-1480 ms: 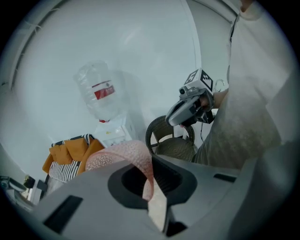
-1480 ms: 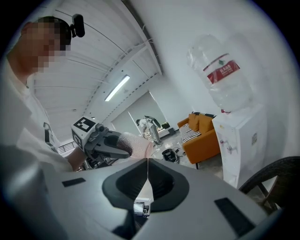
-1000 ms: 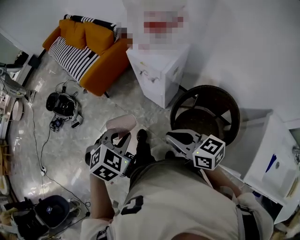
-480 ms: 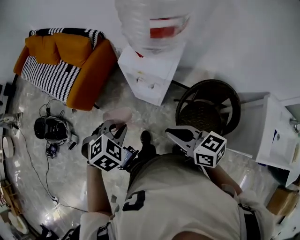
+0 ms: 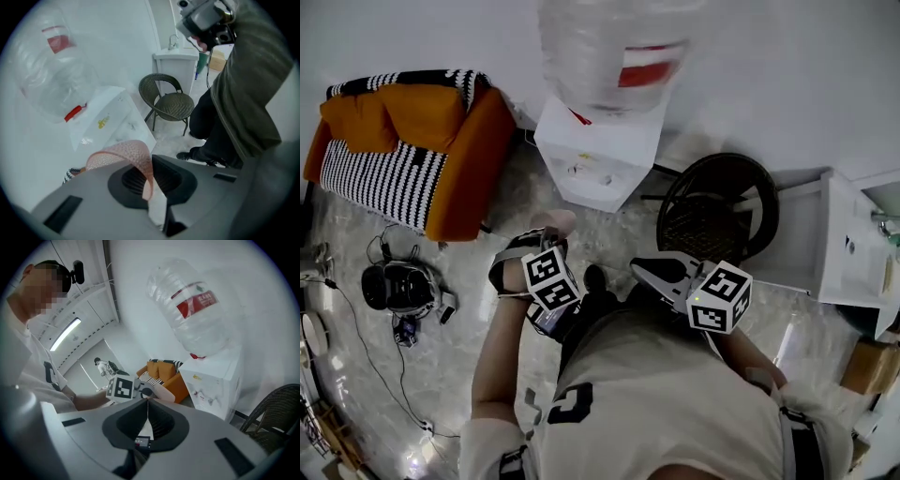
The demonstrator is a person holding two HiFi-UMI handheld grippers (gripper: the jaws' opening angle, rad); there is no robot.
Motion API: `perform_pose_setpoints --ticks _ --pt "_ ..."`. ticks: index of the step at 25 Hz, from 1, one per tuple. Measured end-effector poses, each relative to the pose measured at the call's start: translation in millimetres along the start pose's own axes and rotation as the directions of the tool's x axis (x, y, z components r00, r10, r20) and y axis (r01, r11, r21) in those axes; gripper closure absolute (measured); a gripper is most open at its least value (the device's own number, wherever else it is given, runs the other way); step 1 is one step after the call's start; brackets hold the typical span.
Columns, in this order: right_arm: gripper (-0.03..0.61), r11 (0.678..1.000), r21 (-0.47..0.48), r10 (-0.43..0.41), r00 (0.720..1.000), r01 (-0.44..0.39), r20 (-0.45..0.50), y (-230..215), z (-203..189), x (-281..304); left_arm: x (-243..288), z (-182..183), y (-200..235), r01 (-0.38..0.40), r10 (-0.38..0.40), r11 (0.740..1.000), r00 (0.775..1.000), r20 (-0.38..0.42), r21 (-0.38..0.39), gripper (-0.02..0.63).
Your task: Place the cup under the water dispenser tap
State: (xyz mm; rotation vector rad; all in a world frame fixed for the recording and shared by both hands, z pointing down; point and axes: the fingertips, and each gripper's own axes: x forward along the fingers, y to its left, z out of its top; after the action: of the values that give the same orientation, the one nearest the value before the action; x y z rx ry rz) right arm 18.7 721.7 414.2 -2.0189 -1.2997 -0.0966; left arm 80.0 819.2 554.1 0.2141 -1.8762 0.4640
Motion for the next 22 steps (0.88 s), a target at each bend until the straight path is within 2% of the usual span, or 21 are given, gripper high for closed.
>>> perform_pose_setpoints --ticks 5,9,16,19,22 --pt "0.551 0.997 0.058 -0.048 0.999 0.048 -0.003 -14.7 -7.5 1.5 65.0 -3.7 -5.1 0.074 -0.067 0.992 0.995 -0.077 0.099 0.54" --pt "0.549 0.99 0.123 -0.063 0.998 0.066 -0.022 -27.6 -22.9 1.8 118.4 3.9 -9.0 0.106 -0.078 0.974 0.986 -0.145 0.201 0.54" --pt "0.551 0.98 0.191 -0.037 0.997 0.05 -0.068 -55.0 -46.7 13.6 212.1 5.6 -12.5 0.171 -0.061 0.906 0.958 -0.281 0.386 0.541" --pt "0.551 0.975 0.213 -0.047 0.995 0.065 -0.089 -73.2 -59.3 17.0 249.0 0.1 -10.7 0.188 -0.044 0.873 0.949 -0.311 0.449 0.541" --pt "0.551 0.967 0.244 -0.057 0.993 0.08 -0.1 -89.8 -73.6 22.1 280.4 -3.9 -2.2 0.179 -0.017 0.855 0.948 -0.319 0.486 0.541"
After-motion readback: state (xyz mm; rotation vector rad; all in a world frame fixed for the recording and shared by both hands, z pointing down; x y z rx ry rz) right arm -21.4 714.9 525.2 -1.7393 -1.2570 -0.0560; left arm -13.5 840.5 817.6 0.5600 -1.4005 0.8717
